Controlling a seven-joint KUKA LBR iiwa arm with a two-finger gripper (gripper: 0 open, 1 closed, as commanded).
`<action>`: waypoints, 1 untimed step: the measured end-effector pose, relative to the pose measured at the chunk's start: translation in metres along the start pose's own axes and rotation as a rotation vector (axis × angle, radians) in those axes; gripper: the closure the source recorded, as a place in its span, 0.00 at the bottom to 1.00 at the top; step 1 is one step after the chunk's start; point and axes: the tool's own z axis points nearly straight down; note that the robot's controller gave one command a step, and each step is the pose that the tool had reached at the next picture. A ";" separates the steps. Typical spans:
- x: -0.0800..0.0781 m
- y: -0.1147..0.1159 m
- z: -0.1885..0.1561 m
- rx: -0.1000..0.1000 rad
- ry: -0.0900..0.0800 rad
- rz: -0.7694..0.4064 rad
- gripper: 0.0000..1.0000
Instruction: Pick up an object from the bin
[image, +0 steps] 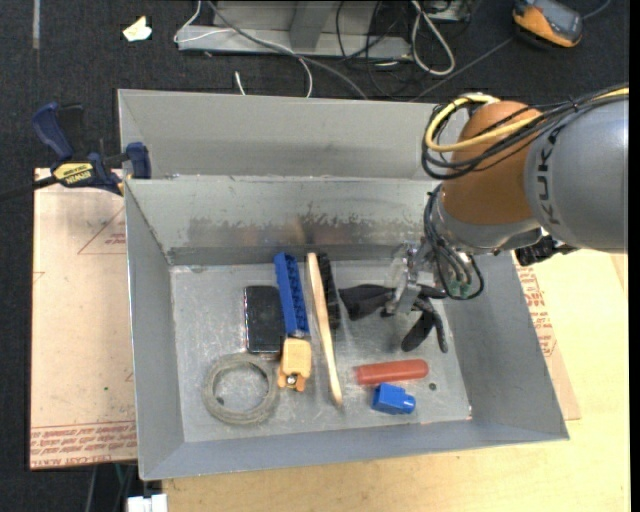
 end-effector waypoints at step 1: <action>-0.001 0.001 -0.053 -0.001 0.000 -0.001 1.00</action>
Offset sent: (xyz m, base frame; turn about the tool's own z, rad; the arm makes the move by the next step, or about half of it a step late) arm 0.0003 0.0000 0.0647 -0.0005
